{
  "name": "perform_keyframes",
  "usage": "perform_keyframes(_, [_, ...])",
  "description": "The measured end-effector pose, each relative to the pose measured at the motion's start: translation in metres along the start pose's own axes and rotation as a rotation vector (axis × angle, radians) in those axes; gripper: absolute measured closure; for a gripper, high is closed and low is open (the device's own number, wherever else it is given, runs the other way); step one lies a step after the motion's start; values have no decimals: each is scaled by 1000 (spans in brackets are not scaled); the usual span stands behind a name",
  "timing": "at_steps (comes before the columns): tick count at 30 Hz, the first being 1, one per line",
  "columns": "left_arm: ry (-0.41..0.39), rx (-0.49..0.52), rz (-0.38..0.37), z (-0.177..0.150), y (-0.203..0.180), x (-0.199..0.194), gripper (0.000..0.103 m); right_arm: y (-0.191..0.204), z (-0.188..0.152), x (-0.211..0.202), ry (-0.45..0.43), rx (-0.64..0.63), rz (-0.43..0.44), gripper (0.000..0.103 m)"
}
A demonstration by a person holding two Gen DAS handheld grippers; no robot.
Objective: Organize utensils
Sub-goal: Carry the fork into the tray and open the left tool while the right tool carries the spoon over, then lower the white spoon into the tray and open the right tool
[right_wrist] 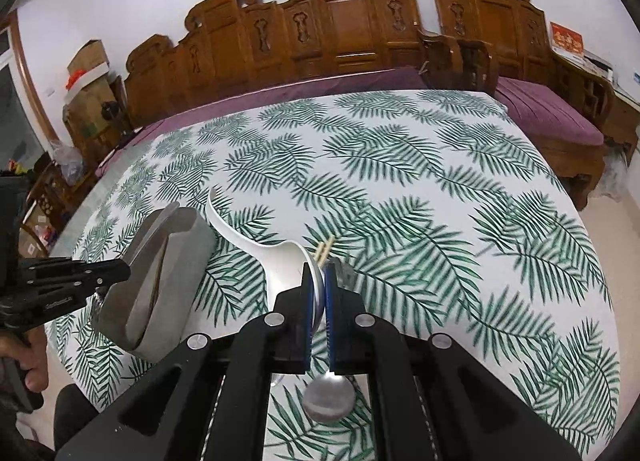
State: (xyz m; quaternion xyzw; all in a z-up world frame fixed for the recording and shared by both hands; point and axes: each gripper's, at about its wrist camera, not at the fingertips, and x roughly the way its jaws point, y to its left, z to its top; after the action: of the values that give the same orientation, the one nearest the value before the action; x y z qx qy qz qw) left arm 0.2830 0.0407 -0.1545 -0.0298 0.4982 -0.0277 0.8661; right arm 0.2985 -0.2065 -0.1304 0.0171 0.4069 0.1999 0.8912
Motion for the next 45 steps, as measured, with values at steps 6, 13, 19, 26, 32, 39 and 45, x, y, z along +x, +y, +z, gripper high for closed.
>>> perform_keyframes(6, [41, -42, 3, -1, 34, 22, 97, 18, 6, 10, 8, -13, 7, 97])
perform_keyframes(13, [104, -43, 22, -1, 50, 47, 97, 38, 9, 17, 23, -38, 8, 97])
perform_keyframes(19, [135, -59, 31, -4, 58, 61, 97, 52, 8, 22, 31, -58, 16, 97])
perform_keyframes(26, [141, -41, 41, -6, 56, 64, 97, 65, 4, 27, 49, -78, 9, 97])
perform_keyframes(32, [50, -47, 27, -4, 62, 19, 96, 94, 5, 32, 50, -130, 3, 97])
perform_keyframes(39, [-39, -69, 33, -18, 89, -36, 95, 132, 12, 50, 70, -182, -22, 97])
perform_keyframes(45, [-75, -95, 44, -34, 111, -63, 95, 166, 19, 72, 88, -259, -95, 97])
